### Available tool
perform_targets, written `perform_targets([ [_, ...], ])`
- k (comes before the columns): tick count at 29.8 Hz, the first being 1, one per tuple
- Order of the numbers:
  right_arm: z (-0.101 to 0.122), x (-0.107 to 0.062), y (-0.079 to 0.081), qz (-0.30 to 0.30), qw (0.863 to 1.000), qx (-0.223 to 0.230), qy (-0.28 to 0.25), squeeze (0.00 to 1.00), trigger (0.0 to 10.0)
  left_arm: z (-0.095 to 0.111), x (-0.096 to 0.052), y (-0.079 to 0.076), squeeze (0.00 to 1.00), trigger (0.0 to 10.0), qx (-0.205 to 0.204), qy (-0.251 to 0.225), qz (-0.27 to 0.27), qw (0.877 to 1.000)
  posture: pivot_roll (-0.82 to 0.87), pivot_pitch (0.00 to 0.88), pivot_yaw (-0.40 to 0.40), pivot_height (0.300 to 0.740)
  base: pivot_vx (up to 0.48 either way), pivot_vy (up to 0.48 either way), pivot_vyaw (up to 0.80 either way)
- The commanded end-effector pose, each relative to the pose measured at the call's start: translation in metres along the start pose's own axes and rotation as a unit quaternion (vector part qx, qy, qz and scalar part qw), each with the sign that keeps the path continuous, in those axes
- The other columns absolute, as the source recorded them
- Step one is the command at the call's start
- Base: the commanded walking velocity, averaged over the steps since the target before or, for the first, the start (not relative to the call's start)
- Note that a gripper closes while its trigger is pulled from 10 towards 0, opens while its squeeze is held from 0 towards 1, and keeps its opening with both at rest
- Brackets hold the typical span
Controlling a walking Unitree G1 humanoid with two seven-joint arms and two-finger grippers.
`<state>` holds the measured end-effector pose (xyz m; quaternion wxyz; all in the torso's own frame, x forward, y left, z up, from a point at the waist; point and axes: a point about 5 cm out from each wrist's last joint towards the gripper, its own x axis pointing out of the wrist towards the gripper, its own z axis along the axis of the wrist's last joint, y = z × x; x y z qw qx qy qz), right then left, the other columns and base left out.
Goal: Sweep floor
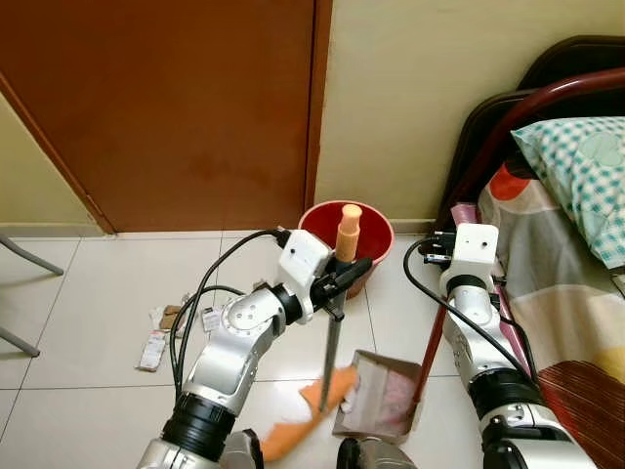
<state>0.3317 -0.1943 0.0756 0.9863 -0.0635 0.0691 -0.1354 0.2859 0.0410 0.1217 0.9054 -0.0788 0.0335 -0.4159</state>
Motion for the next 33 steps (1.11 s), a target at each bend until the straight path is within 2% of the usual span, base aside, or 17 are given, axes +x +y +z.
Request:
perform_targets([
  [1, 0.0, 0.002, -0.001, -0.002, 1.0, 0.012, 0.006, 0.0, 10.0, 0.017, 0.006, 0.003, 0.0, 10.0, -0.037, -0.053, 0.021, 0.998, 0.04, 0.116, -0.044, 0.74, 0.0, 0.0, 0.0],
  [2, 0.0, 0.002, 0.002, 0.003, 1.0, 0.02, 0.007, 0.0, 10.0, 0.024, 0.005, 0.016, 0.0, 10.0, -0.046, -0.072, 0.06, 0.994, 0.04, 0.116, -0.044, 0.74, 0.0, 0.0, 0.0],
  [5, 0.001, 0.001, 0.006, 0.016, 0.999, 0.027, 0.005, 0.0, 10.0, 0.036, -0.003, 0.04, 0.0, 10.0, -0.044, -0.099, 0.115, 0.987, 0.03, 0.119, -0.043, 0.74, 0.0, 0.0, 0.0],
  [6, 0.001, 0.001, 0.008, 0.024, 0.999, 0.03, 0.003, 0.0, 10.0, 0.043, -0.013, 0.058, 0.0, 10.0, -0.036, -0.107, 0.155, 0.981, 0.03, 0.119, -0.043, 0.74, 0.0, 0.0, 0.0],
  [7, 0.001, 0.001, 0.008, 0.024, 0.999, 0.03, 0.003, 0.0, 10.0, 0.043, -0.013, 0.058, 0.0, 10.0, -0.036, -0.107, 0.155, 0.981, 0.03, 0.119, -0.043, 0.74, 0.0, 0.0, 0.0],
  [8, 0.001, 0.0, 0.009, 0.029, 0.999, 0.032, 0.001, 0.0, 10.0, 0.048, -0.023, 0.073, 0.0, 10.0, -0.025, -0.11, 0.191, 0.975, 0.04, 0.121, -0.044, 0.74, 0.0, 0.0, 0.0],
  [9, 0.001, 0.0, 0.009, 0.029, 0.999, 0.032, 0.001, 0.0, 10.0, 0.048, -0.023, 0.073, 0.0, 10.0, -0.025, -0.11, 0.191, 0.975, 0.04, 0.121, -0.044, 0.74, 0.0, 0.0, 0.0],
  [10, 0.001, -0.001, 0.01, 0.036, 0.999, 0.035, -0.002, 0.0, 10.0, 0.05, -0.036, 0.087, 0.0, 10.0, -0.003, -0.106, 0.221, 0.97, 0.04, 0.123, -0.043, 0.74, 0.0, 0.0, 0.0],
  [14, 0.004, -0.006, 0.013, 0.061, 0.997, 0.051, -0.019, 0.0, 10.0, 0.044, -0.066, 0.107, 0.0, 10.0, 0.042, -0.081, 0.279, 0.956, 0.04, 0.127, -0.04, 0.74, 0.0, 0.0, 0.0],
  [16, 0.005, -0.008, 0.014, 0.069, 0.996, 0.056, -0.027, 0.0, 10.0, 0.042, -0.072, 0.109, 0.0, 10.0, 0.045, -0.079, 0.289, 0.953, 0.04, 0.128, -0.04, 0.74, 0.0, 0.0, 0.0],
  [17, 0.007, -0.013, 0.015, 0.086, 0.993, 0.069, -0.044, 0.0, 10.0, 0.033, -0.084, 0.11, 0.0, 10.0, 0.048, -0.063, 0.298, 0.951, 0.04, 0.128, -0.04, 0.74, 0.0, 0.0, 0.0],
  [18, 0.008, -0.015, 0.016, 0.094, 0.991, 0.076, -0.05, 0.0, 10.0, 0.029, -0.089, 0.109, 0.0, 10.0, 0.05, -0.056, 0.301, 0.951, 0.05, 0.13, -0.039, 0.74, 0.0, 0.0, 0.0],
  [23, 0.008, -0.027, 0.015, 0.12, 0.987, 0.087, -0.066, 0.0, 10.0, 0.002, -0.11, 0.099, 0.0, 10.0, 0.056, -0.015, 0.313, 0.948, 0.04, 0.129, -0.038, 0.74, 0.0, 0.0, 0.0],
  [28, 0.008, -0.03, 0.013, 0.122, 0.986, 0.092, -0.068, 0.0, 10.0, -0.012, -0.115, 0.087, 0.0, 10.0, 0.046, -0.004, 0.308, 0.95, 0.05, 0.121, -0.04, 0.74, 0.0, -0.168, 0.26],
  [30, 0.008, -0.031, 0.013, 0.12, 0.986, 0.095, -0.067, 0.0, 10.0, -0.017, -0.11, 0.08, 0.0, 10.0, 0.033, -0.003, 0.3, 0.954, 0.05, 0.118, -0.043, 0.74, 0.0, -0.429, 0.67],
  [33, 0.008, -0.031, 0.012, 0.119, 0.986, 0.097, -0.063, 0.0, 10.0, -0.019, -0.104, 0.076, 0.0, 10.0, 0.037, -0.002, 0.292, 0.956, 0.05, 0.114, -0.047, 0.74, 0.0, -0.429, 0.2],
])
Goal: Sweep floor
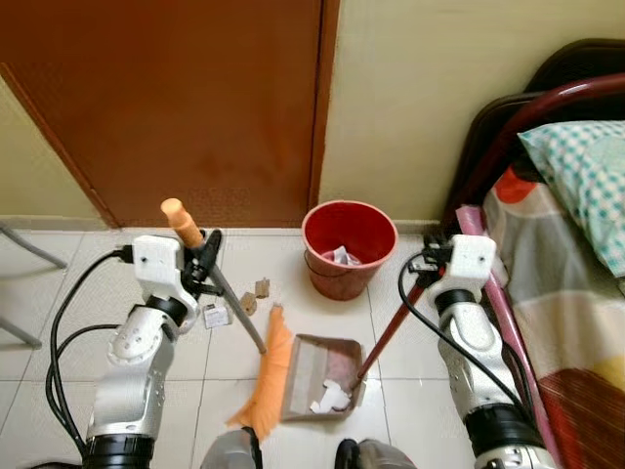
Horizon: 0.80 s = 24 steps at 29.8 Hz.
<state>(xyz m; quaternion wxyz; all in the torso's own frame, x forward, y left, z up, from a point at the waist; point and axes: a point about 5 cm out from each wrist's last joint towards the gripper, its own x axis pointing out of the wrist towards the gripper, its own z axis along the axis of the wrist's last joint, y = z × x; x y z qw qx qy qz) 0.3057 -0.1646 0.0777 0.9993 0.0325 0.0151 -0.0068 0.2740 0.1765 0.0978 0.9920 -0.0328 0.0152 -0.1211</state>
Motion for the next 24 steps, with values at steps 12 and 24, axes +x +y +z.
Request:
perform_targets([
  [12, 0.008, -0.002, -0.015, -0.027, 0.999, 0.014, -0.013, 0.0, 10.0, -0.008, 0.002, -0.005, 0.0, 10.0, 0.0, 0.024, -0.007, 1.0, 0.05, 0.109, -0.049, 0.74, 0.0, -0.373, 0.0],
  [24, 0.012, -0.003, -0.02, -0.042, 0.999, 0.027, -0.019, 0.0, 10.0, -0.018, -0.021, 0.014, 0.0, 10.0, 0.023, 0.051, 0.038, 0.998, 0.04, 0.091, -0.042, 0.74, 0.0, 0.0, 0.0],
])
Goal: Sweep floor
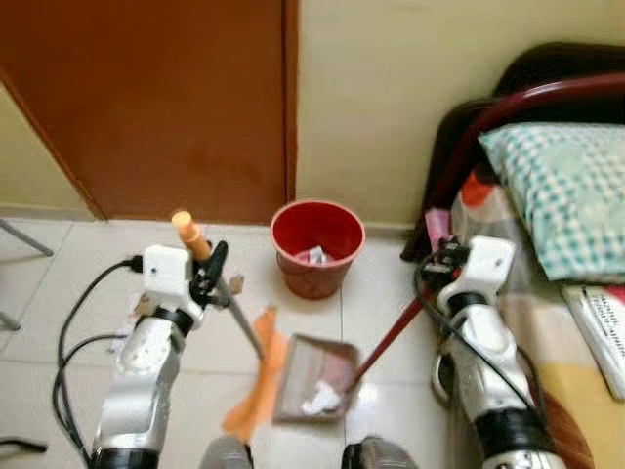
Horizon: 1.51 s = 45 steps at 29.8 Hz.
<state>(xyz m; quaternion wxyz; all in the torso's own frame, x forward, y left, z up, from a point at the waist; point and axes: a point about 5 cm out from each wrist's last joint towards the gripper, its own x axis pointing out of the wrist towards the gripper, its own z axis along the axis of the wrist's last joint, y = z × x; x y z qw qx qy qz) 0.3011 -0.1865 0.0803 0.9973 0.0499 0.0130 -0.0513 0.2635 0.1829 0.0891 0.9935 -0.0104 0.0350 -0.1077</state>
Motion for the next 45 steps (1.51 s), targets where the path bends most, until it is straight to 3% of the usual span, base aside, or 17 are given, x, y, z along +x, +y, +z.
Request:
perform_targets([
  [1, 0.011, 0.003, 0.003, 0.001, 1.0, 0.015, -0.02, 0.0, 10.0, -0.013, -0.012, 0.011, 0.0, 10.0, 0.008, 0.034, 0.032, 0.999, 0.04, 0.091, -0.042, 0.74, 0.0, 0.0, 0.0],
  [5, 0.019, 0.006, 0.005, 0.0, 0.999, 0.025, -0.032, 0.0, 10.0, -0.016, -0.016, 0.015, 0.0, 10.0, 0.016, 0.04, 0.052, 0.998, 0.04, 0.082, -0.042, 0.74, 0.0, 0.0, 0.0],
  [9, 0.033, 0.015, 0.012, 0.001, 0.997, 0.052, -0.048, 0.0, 10.0, -0.019, -0.018, 0.022, 0.0, 10.0, 0.04, 0.046, 0.111, 0.992, 0.04, 0.08, -0.042, 0.74, 0.0, 0.0, 0.0],
  [14, 0.073, 0.038, 0.032, 0.03, 0.991, 0.091, -0.09, 0.0, 10.0, -0.024, -0.017, 0.021, 0.0, 10.0, 0.049, 0.056, 0.14, 0.987, 0.03, 0.075, -0.037, 0.74, 0.0, 0.0, 0.0],
  [19, 0.102, 0.051, 0.042, 0.053, 0.986, 0.103, -0.12, 0.0, 10.0, -0.027, -0.019, 0.025, 0.0, 10.0, 0.047, 0.066, 0.157, 0.984, 0.03, 0.077, -0.042, 0.74, 0.0, 0.0, 0.0],
  [22, 0.131, 0.062, 0.053, 0.073, 0.979, 0.115, -0.151, 0.0, 10.0, -0.029, -0.019, 0.027, 0.0, 10.0, 0.039, 0.07, 0.169, 0.982, 0.03, 0.079, -0.049, 0.74, 0.0, 0.0, 0.0],
  [25, 0.137, 0.063, 0.055, 0.076, 0.977, 0.119, -0.157, 0.0, 10.0, -0.029, -0.019, 0.027, 0.0, 10.0, 0.038, 0.07, 0.17, 0.982, 0.03, 0.079, -0.049, 0.74, 0.0, 0.0, 0.0],
  [27, 0.166, 0.068, 0.065, 0.092, 0.969, 0.129, -0.191, 0.0, 10.0, -0.03, -0.018, 0.024, 0.0, 10.0, 0.032, 0.07, 0.175, 0.981, 0.03, 0.08, -0.055, 0.74, 0.0, 0.0, 0.0],
  [32, 0.191, 0.072, 0.07, 0.099, 0.962, 0.135, -0.218, 0.0, 10.0, -0.032, -0.017, 0.02, 0.0, 10.0, 0.026, 0.071, 0.172, 0.982, 0.03, 0.082, -0.057, 0.74, 0.0, 0.0, 0.0],
  [33, 0.204, 0.073, 0.07, 0.099, 0.957, 0.123, -0.244, 0.0, 10.0, -0.032, -0.016, 0.018, 0.0, 10.0, 0.022, 0.071, 0.168, 0.983, 0.03, 0.082, -0.059, 0.74, 0.0, 0.0, 0.0],
  [36, 0.217, 0.074, 0.07, 0.101, 0.952, 0.105, -0.27, 0.0, 10.0, -0.033, -0.014, 0.017, 0.0, 10.0, 0.018, 0.071, 0.165, 0.984, 0.03, 0.082, -0.061, 0.74, 0.0, 0.0, 0.0],
  [38, 0.237, 0.071, 0.075, 0.116, 0.939, 0.057, -0.318, 0.0, 10.0, -0.033, -0.012, 0.015, 0.0, 10.0, 0.015, 0.07, 0.159, 0.985, 0.03, 0.081, -0.068, 0.74, 0.0, 0.0, 0.0],
  [39, 0.252, 0.067, 0.085, 0.135, 0.926, 0.013, -0.353, 0.0, 10.0, -0.033, -0.011, 0.013, 0.0, 10.0, 0.012, 0.07, 0.155, 0.985, 0.02, 0.08, -0.07, 0.74, 0.0, 0.0, 0.0],
  [43, 0.258, 0.062, 0.1, 0.162, 0.909, -0.041, -0.383, 0.0, 10.0, -0.033, -0.011, 0.012, 0.0, 10.0, 0.01, 0.07, 0.153, 0.986, 0.02, 0.078, -0.075, 0.74, 0.0, 0.0, 0.0],
  [44, 0.257, 0.06, 0.109, 0.175, 0.899, -0.071, -0.396, 0.0, 10.0, -0.034, -0.01, 0.011, 0.0, 10.0, 0.006, 0.071, 0.152, 0.986, 0.03, 0.079, -0.076, 0.74, 0.0, 0.0, 0.0],
  [45, 0.257, 0.06, 0.109, 0.175, 0.899, -0.071, -0.396, 0.0, 10.0, -0.034, -0.01, 0.011, 0.0, 10.0, 0.006, 0.071, 0.152, 0.986, 0.03, 0.079, -0.076, 0.74, 0.0, 0.0, 0.0],
])
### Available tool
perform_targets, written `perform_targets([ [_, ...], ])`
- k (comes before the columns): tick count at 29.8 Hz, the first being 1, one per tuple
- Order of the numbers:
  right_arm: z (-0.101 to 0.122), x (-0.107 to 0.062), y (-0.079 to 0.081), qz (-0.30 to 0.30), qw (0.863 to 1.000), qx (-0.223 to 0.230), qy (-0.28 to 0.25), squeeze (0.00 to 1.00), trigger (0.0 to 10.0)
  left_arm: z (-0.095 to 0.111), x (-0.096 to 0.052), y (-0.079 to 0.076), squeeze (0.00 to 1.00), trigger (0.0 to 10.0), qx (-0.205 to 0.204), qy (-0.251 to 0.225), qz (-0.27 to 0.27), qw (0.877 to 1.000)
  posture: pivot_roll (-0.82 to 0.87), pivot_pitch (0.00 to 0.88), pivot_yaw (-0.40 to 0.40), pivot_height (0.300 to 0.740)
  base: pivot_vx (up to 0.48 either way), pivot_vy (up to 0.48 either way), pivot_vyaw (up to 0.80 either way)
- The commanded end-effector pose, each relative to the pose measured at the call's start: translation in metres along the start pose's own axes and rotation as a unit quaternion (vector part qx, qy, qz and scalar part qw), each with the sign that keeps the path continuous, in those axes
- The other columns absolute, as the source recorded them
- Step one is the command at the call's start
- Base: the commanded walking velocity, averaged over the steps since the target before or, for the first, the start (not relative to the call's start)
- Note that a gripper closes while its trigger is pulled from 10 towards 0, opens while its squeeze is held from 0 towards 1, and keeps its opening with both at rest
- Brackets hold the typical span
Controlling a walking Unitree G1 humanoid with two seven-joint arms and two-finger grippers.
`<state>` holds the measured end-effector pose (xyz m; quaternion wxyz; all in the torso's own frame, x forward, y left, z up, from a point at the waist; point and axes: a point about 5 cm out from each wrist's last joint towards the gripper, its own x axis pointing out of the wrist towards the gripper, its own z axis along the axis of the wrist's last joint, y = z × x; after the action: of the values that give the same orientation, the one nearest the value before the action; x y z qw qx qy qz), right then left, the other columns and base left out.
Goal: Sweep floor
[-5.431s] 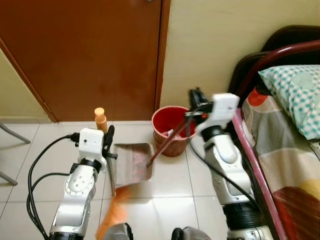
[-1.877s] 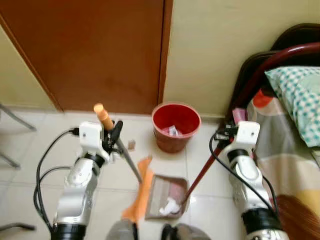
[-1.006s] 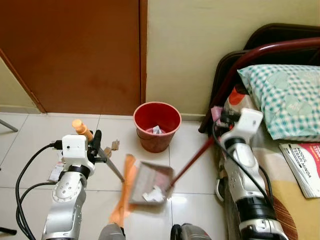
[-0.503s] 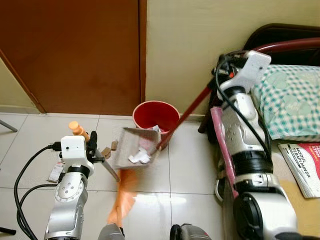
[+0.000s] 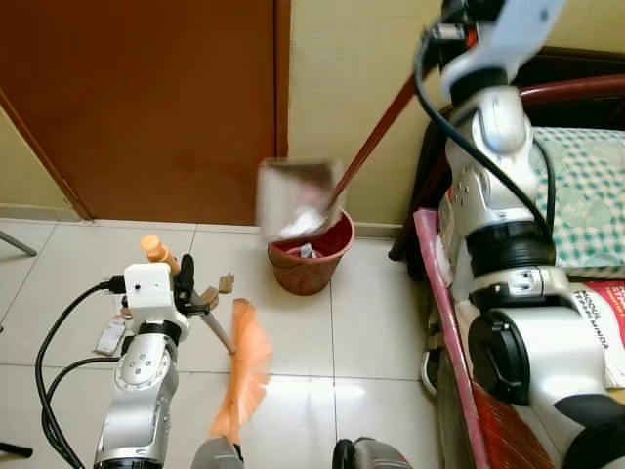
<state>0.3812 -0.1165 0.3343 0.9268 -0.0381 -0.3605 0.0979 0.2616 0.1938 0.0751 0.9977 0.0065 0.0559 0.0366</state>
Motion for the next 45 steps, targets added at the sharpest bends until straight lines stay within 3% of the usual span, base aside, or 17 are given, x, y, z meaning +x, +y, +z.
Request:
perform_targets([
  [1, 0.01, 0.003, 0.015, 0.043, 0.998, -0.032, -0.042, 0.0, 10.0, -0.02, -0.006, 0.0, 0.0, 10.0, 0.0, 0.05, 0.004, 0.999, 0.03, 0.08, -0.077, 0.74, 0.0, 0.0, 0.0],
  [8, -0.002, -0.01, 0.041, 0.116, 0.988, -0.079, -0.057, 0.0, 10.0, -0.021, -0.008, -0.004, 0.0, 10.0, -0.003, 0.051, -0.003, 0.999, 0.03, 0.084, -0.075, 0.74, 0.0, 0.0, 0.0],
  [10, -0.013, -0.024, 0.058, 0.163, 0.98, -0.104, -0.055, 0.0, 10.0, -0.02, -0.007, -0.004, 0.0, 10.0, -0.003, 0.051, -0.004, 0.999, 0.03, 0.086, -0.073, 0.74, 0.0, 0.0, 0.0],
  [14, -0.024, -0.041, 0.073, 0.21, 0.967, -0.132, -0.057, 0.0, 10.0, -0.019, -0.006, -0.006, 0.0, 10.0, -0.002, 0.049, -0.011, 0.999, 0.03, 0.087, -0.071, 0.74, 0.0, 0.0, 0.0],
  [17, -0.028, -0.049, 0.081, 0.23, 0.961, -0.14, -0.063, 0.0, 10.0, -0.019, -0.005, -0.005, 0.0, 10.0, -0.001, 0.049, -0.011, 0.999, 0.03, 0.089, -0.068, 0.74, 0.0, 0.0, 0.0],
  [22, -0.019, -0.044, 0.081, 0.22, 0.962, -0.137, -0.086, 0.0, 10.0, -0.019, -0.005, -0.006, 0.0, 10.0, -0.002, 0.049, -0.014, 0.999, 0.03, 0.088, -0.067, 0.74, 0.0, 0.0, 0.0],
  [26, 0.009, -0.024, 0.073, 0.152, 0.981, -0.047, -0.113, 0.0, 10.0, -0.018, -0.004, -0.006, 0.0, 10.0, -0.002, 0.048, -0.013, 0.999, 0.03, 0.086, -0.066, 0.74, 0.0, 0.0, 0.0],
  [28, 0.024, -0.016, 0.072, 0.141, 0.981, -0.027, -0.131, 0.0, 10.0, -0.018, -0.004, -0.006, 0.0, 10.0, -0.001, 0.048, -0.012, 0.999, 0.03, 0.086, -0.066, 0.74, 0.0, 0.0, 0.0],
  [33, 0.025, -0.016, 0.072, 0.122, 0.986, 0.034, -0.109, 0.0, 10.0, -0.02, -0.005, -0.001, 0.0, 10.0, 0.03, 0.055, -0.011, 0.998, 0.03, 0.083, -0.066, 0.74, 0.0, 0.0, 0.0],
  [37, 0.005, -0.033, 0.07, 0.102, 0.99, 0.079, -0.056, 0.0, 10.0, -0.02, -0.008, 0.008, 0.0, 10.0, 0.017, 0.051, 0.001, 0.999, 0.03, 0.083, -0.065, 0.74, 0.0, 0.0, 0.0],
  [41, -0.015, -0.051, 0.069, 0.073, 0.991, 0.116, 0.0, 0.0, 10.0, -0.023, -0.015, 0.004, 0.0, 10.0, 0.026, 0.056, -0.023, 0.998, 0.03, 0.082, -0.065, 0.74, 0.0, 0.0, 0.0],
  [42, -0.025, -0.062, 0.07, 0.057, 0.989, 0.134, 0.031, 0.0, 10.0, -0.026, -0.018, 0.003, 0.0, 10.0, 0.029, 0.06, -0.026, 0.997, 0.03, 0.081, -0.067, 0.74, 0.0, 0.0, 0.0],
  [45, -0.035, -0.075, 0.071, 0.05, 0.987, 0.14, 0.058, 0.0, 10.0, -0.023, -0.019, 0.001, 0.0, 10.0, 0.03, 0.055, -0.028, 0.998, 0.04, 0.083, -0.063, 0.74, 0.0, 0.0, 0.0],
])
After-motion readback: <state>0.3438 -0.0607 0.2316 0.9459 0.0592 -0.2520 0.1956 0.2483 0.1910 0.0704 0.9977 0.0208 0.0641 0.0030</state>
